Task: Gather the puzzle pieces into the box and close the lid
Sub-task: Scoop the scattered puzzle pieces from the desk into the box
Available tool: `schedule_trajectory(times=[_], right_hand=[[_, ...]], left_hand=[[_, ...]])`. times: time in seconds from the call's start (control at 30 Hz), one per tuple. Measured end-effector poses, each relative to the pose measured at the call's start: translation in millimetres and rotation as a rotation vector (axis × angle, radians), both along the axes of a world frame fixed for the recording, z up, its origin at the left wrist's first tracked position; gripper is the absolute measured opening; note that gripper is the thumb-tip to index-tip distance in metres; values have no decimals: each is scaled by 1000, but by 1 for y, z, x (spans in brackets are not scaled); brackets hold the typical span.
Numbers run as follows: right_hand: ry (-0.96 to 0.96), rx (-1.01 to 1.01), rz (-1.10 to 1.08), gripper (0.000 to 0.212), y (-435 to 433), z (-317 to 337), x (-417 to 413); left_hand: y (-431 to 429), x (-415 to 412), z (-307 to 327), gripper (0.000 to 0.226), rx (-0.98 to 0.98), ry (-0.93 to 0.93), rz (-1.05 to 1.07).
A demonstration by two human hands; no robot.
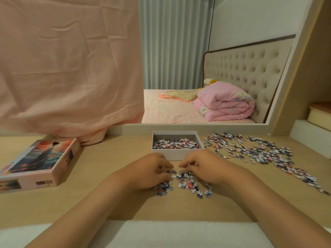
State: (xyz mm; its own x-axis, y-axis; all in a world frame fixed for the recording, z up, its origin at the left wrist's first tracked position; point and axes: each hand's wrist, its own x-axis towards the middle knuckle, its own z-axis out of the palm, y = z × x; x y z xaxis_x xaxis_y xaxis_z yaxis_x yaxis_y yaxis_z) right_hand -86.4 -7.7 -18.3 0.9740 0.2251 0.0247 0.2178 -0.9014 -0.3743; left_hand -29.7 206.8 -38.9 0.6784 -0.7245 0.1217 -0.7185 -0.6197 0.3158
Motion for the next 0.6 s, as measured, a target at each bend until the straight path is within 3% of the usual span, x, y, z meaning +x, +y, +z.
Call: schedule_trajectory(times=[0.07, 0.13, 0.2, 0.27, 0.6], right_hand=[[38, -17, -22, 31, -9, 6, -2], [178, -74, -60, 52, -17, 14, -7], [323, -217, -101, 79, -23, 21, -12], [380, -305, -124, 88, -25, 22, -16], [209, 55, -68, 41, -7, 0, -3]], left_hand=[[7, -3, 7, 55, 77, 39, 49], [14, -6, 13, 74, 227, 91, 102], [17, -8, 16, 68, 332, 110, 111], [15, -7, 16, 54, 331, 95, 80], [-7, -1, 3, 43, 96, 62, 9]])
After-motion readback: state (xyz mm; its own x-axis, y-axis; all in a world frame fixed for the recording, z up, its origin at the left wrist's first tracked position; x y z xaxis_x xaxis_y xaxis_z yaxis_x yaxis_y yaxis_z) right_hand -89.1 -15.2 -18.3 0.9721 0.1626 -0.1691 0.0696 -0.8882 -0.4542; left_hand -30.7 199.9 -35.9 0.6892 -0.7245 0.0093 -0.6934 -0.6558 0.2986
